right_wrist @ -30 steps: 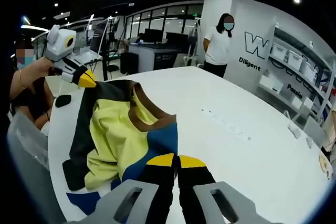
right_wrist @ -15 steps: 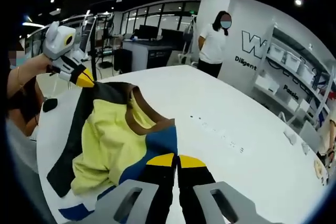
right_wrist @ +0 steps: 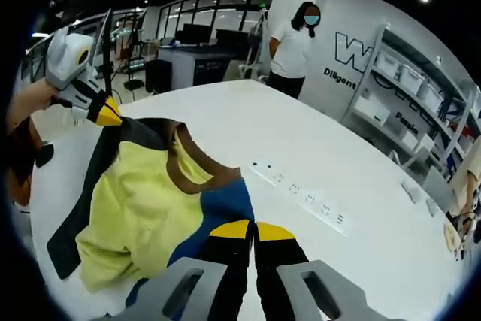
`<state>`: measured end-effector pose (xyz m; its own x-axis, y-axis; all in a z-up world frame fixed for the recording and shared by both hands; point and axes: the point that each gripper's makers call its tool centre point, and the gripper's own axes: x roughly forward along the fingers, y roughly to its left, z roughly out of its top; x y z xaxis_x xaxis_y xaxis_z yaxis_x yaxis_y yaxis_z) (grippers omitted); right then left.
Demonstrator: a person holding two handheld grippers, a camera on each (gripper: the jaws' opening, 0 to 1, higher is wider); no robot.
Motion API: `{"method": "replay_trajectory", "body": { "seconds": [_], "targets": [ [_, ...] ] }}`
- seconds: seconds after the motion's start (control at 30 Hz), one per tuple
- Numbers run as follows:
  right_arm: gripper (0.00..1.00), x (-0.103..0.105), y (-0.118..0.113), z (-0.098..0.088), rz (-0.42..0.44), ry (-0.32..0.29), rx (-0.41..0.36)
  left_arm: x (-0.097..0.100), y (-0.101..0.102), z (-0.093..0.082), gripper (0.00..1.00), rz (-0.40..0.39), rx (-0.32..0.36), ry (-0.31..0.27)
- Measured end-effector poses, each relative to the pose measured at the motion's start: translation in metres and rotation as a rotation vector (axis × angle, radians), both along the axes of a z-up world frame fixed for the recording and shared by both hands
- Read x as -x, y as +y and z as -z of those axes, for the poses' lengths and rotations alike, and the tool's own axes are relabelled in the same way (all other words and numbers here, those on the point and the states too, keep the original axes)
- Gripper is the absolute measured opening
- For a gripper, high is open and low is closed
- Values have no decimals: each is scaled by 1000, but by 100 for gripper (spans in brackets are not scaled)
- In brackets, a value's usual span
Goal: Fold the garment on the visible template until the final outline fits inside the template.
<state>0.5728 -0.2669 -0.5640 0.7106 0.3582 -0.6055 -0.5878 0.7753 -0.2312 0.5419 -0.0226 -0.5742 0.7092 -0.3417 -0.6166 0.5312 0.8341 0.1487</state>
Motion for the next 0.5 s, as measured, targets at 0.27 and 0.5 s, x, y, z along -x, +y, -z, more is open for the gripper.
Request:
{"method": "replay_trajectory", "body": {
  "seconds": [0.27,0.5],
  "targets": [
    [0,-23,5,21,-1,12,68,-24,3,31,2,-19,-46,37],
    [0,-38,-2,47,43,57,130,-35,5,59,2,-16,-98,91]
  ]
}}
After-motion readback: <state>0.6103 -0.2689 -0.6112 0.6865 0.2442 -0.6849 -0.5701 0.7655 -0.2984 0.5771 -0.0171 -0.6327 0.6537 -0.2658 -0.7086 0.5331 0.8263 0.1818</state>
